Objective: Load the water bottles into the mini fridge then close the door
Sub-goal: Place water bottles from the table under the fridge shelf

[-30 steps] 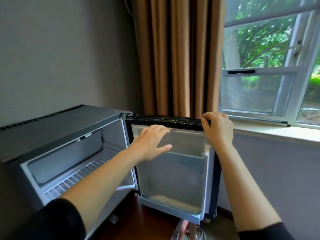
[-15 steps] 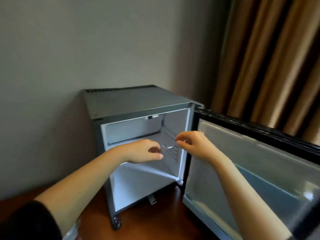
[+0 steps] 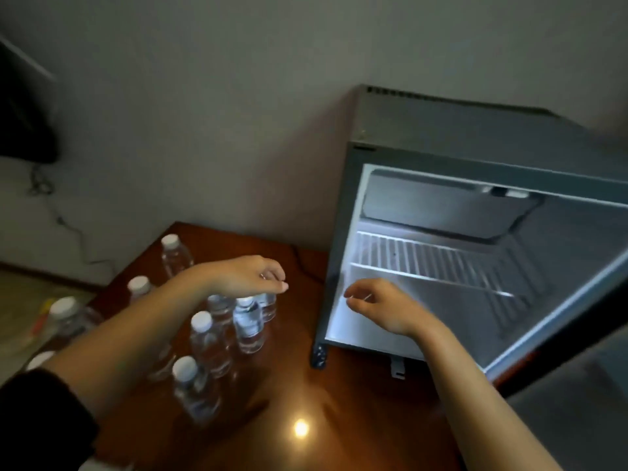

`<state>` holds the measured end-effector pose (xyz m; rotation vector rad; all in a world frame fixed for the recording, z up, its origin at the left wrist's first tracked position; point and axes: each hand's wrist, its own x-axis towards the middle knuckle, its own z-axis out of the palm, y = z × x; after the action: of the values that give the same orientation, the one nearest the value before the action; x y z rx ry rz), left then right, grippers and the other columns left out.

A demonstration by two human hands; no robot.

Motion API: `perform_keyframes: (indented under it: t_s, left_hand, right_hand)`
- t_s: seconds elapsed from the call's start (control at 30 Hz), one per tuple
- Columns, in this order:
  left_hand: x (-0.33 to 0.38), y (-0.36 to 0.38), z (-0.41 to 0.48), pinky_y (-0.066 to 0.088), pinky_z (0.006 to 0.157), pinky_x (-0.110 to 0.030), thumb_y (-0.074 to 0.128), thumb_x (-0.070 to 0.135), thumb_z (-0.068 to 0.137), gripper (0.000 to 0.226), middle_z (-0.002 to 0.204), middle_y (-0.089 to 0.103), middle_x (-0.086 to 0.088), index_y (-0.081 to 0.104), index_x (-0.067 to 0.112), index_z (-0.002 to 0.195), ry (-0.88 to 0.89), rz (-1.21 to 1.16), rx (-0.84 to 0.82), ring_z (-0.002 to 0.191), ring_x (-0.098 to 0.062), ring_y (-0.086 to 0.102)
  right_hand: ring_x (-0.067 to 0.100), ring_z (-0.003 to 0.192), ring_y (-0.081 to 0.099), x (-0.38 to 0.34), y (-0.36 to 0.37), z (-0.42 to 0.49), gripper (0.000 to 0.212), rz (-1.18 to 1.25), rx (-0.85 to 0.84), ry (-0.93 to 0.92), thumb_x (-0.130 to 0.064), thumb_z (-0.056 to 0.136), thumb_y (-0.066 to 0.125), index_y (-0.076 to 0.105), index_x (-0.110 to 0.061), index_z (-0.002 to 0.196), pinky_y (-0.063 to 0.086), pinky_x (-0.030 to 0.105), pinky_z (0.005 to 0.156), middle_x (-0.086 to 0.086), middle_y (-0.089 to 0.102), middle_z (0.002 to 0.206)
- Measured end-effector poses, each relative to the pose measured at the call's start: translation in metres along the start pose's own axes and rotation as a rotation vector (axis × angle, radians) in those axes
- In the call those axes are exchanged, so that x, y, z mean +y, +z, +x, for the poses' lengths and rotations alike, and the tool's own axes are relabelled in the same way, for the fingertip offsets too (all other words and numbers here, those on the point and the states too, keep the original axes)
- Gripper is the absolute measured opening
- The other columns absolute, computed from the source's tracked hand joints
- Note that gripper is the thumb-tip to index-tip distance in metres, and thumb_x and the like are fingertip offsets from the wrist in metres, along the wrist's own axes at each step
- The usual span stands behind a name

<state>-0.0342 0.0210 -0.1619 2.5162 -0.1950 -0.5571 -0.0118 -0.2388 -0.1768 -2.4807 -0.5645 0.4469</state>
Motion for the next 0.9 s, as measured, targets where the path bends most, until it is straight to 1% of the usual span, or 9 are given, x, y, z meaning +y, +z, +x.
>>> perform_keyframes:
  t_s: [0.1,0.27,0.33,0.4,0.57,0.7,0.77,0.83,0.9]
  left_hand:
    - [-0.028,0.004,-0.015,0.046,0.096,-0.035,0.053,0.059,0.075,0.050,0.110,0.063,0.005,0.059,0.024,0.110,-0.080,-0.021,0.083,0.106,-0.015,0.059]
    - [-0.070,0.017,-0.018,0.051,0.089,-0.037,0.050,0.061,0.078,0.039,0.102,0.063,0.008,0.059,0.031,0.102,-0.215,-0.014,0.099,0.098,-0.013,0.060]
    - [-0.080,0.023,-0.010,0.050,0.087,-0.034,0.055,0.046,0.087,0.024,0.100,0.063,0.008,0.061,0.028,0.102,-0.233,-0.009,0.087,0.098,-0.015,0.060]
    - [-0.089,0.029,0.000,0.048,0.089,-0.033,0.057,0.036,0.090,0.024,0.105,0.063,0.004,0.063,0.019,0.107,-0.239,-0.018,0.075,0.101,-0.017,0.059]
    - [-0.110,0.042,0.027,0.046,0.095,-0.034,0.062,0.039,0.085,0.038,0.118,0.062,0.002,0.058,0.021,0.118,-0.304,0.013,0.008,0.108,-0.017,0.058]
    - [-0.112,0.044,0.038,0.047,0.088,-0.029,0.060,0.039,0.087,0.036,0.106,0.062,0.005,0.061,0.016,0.115,-0.299,0.118,-0.013,0.101,-0.015,0.058]
    - [-0.112,0.041,0.038,0.047,0.088,-0.030,0.059,0.037,0.088,0.031,0.101,0.058,0.008,0.065,0.016,0.109,-0.293,0.185,-0.002,0.099,-0.015,0.057]
    - [-0.111,0.040,0.034,0.047,0.089,-0.032,0.060,0.037,0.088,0.030,0.106,0.060,0.003,0.066,0.015,0.108,-0.300,0.227,0.021,0.100,-0.018,0.057]
    - [-0.107,0.042,0.027,0.047,0.085,-0.029,0.061,0.037,0.087,0.032,0.107,0.062,-0.003,0.065,0.013,0.109,-0.306,0.261,0.047,0.094,-0.016,0.056]
  right_hand:
    - [0.021,0.100,0.062,-0.007,0.029,0.027,0.021,0.015,-0.093,-0.065,-0.021,0.092,0.058,0.067,-0.011,0.109,0.045,0.028,0.089,0.008,0.068,0.108]
    - [0.007,0.087,0.059,-0.025,0.070,0.067,0.022,0.045,-0.198,-0.193,-0.018,0.093,0.056,0.060,-0.015,0.115,0.046,0.022,0.084,-0.004,0.063,0.097]
    - [0.012,0.094,0.062,-0.029,0.085,0.084,0.025,0.038,-0.212,-0.239,-0.020,0.092,0.057,0.059,-0.016,0.117,0.050,0.030,0.090,-0.001,0.065,0.105]
    - [0.019,0.104,0.062,-0.032,0.099,0.100,0.031,0.011,-0.207,-0.280,-0.024,0.090,0.059,0.058,-0.020,0.120,0.050,0.039,0.094,0.002,0.064,0.115]
    - [0.023,0.100,0.062,-0.033,0.129,0.131,0.031,-0.053,-0.138,-0.399,-0.030,0.089,0.059,0.054,-0.024,0.118,0.052,0.044,0.087,0.002,0.062,0.115]
    - [0.024,0.102,0.060,-0.032,0.146,0.144,0.031,-0.082,-0.065,-0.487,-0.035,0.089,0.059,0.052,-0.025,0.117,0.053,0.046,0.084,0.001,0.062,0.114]
    - [0.027,0.103,0.059,-0.032,0.154,0.148,0.030,-0.139,0.009,-0.518,-0.034,0.089,0.058,0.051,-0.023,0.116,0.053,0.044,0.082,0.003,0.062,0.114]
    - [0.030,0.103,0.059,-0.031,0.163,0.149,0.028,-0.191,0.103,-0.538,-0.033,0.090,0.057,0.050,-0.023,0.115,0.050,0.038,0.077,0.005,0.062,0.114]
    - [0.033,0.104,0.058,-0.030,0.170,0.144,0.025,-0.224,0.187,-0.544,-0.032,0.092,0.055,0.050,-0.021,0.114,0.043,0.035,0.074,0.007,0.061,0.113]
